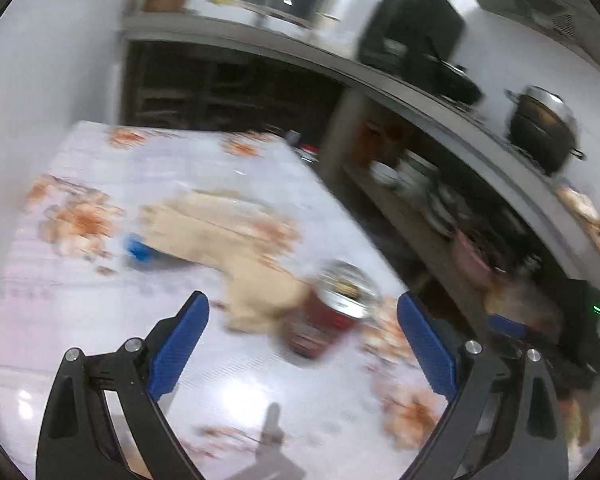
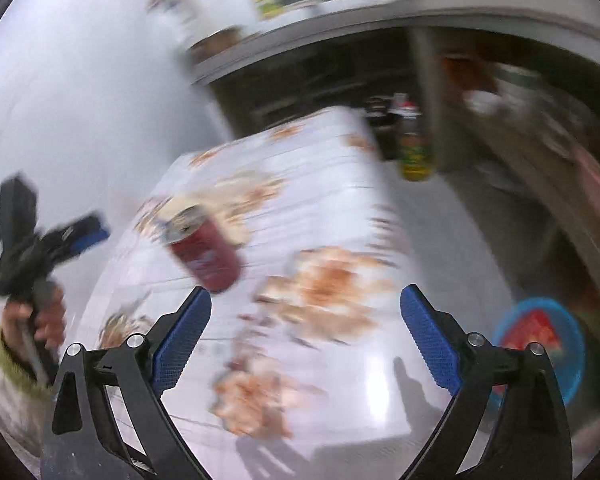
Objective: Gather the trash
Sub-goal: 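Move both tools back over the table, then grasp the clear plastic container with the left tool while the right tool grasps the red can, then lift the plastic container and red can above the table, then carry the red can and container toward the blue wastebasket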
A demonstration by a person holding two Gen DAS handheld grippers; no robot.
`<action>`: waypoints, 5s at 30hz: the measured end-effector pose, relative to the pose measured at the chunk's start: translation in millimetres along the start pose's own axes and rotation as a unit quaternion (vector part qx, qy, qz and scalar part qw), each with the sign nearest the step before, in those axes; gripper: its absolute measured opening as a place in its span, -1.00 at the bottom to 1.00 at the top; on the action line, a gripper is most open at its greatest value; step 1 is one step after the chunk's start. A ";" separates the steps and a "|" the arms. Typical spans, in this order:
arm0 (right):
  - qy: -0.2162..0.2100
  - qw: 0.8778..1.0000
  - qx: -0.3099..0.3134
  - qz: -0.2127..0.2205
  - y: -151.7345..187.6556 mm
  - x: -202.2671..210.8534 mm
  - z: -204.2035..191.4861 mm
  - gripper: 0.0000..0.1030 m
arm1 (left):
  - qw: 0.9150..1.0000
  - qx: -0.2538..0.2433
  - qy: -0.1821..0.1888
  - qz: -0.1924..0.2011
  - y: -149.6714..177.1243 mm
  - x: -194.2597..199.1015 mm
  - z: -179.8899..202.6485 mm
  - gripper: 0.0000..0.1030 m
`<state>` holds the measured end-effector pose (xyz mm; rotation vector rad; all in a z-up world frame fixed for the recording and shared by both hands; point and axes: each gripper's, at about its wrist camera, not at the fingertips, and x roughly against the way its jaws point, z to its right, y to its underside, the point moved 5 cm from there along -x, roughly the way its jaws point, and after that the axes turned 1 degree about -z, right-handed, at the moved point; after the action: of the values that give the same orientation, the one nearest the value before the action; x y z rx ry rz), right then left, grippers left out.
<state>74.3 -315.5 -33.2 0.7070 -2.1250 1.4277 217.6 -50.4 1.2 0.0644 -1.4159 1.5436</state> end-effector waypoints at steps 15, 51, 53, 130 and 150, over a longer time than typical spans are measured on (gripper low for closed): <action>-0.017 0.992 0.115 -0.041 -35.1 -105.4 -97.6 0.82 | 0.997 -0.034 -0.070 -0.028 -59.3 -93.9 -66.9 0.53; 0.017 0.994 0.102 -0.032 -13.0 -86.4 -79.4 0.22 | 0.920 -0.370 -0.106 -0.068 -70.8 -178.9 24.7 -0.94; 0.020 0.995 0.094 -0.030 -10.6 -78.9 -73.4 0.22 | 0.924 -0.364 -0.113 -0.039 -82.8 -158.8 27.0 -0.94; 0.032 0.995 0.082 -0.049 53.0 -32.1 -61.5 0.25 | 0.978 -0.034 -0.093 -0.182 112.9 -16.6 -23.9 -0.90; 0.046 0.996 0.066 0.024 45.2 14.0 -37.6 0.23 | 0.987 -0.049 -0.075 -0.137 73.0 -7.0 17.2 -0.94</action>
<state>38.2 -267.8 -42.5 0.6301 -2.0034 1.6072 162.8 -54.5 -50.4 0.3091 -1.5278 1.2619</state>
